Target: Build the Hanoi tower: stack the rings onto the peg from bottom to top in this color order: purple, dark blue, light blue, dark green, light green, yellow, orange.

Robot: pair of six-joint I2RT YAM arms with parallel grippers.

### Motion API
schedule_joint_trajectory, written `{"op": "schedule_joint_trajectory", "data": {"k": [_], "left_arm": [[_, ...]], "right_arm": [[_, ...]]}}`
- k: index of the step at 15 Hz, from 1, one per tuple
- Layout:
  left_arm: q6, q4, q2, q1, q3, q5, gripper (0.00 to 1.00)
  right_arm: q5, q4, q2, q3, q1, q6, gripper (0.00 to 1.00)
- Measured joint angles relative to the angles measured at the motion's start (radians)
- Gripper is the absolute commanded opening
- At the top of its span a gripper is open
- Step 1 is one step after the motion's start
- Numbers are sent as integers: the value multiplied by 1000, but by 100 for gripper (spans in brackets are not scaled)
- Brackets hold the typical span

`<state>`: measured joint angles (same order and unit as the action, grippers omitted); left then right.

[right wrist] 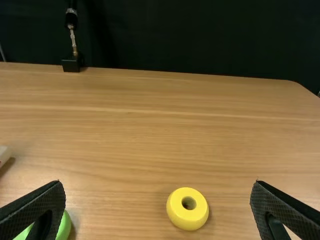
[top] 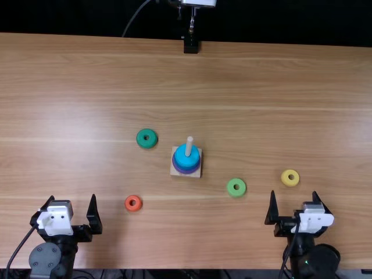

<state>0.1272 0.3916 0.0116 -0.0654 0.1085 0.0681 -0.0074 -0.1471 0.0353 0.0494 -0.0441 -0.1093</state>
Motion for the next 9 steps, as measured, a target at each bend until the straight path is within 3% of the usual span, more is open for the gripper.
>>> {"op": "schedule_joint_trajectory", "data": {"k": [9], "left_arm": [[0, 1, 0, 0, 1, 0, 100]], "right_arm": [[0, -110, -23, 30, 0, 0, 100]]}}
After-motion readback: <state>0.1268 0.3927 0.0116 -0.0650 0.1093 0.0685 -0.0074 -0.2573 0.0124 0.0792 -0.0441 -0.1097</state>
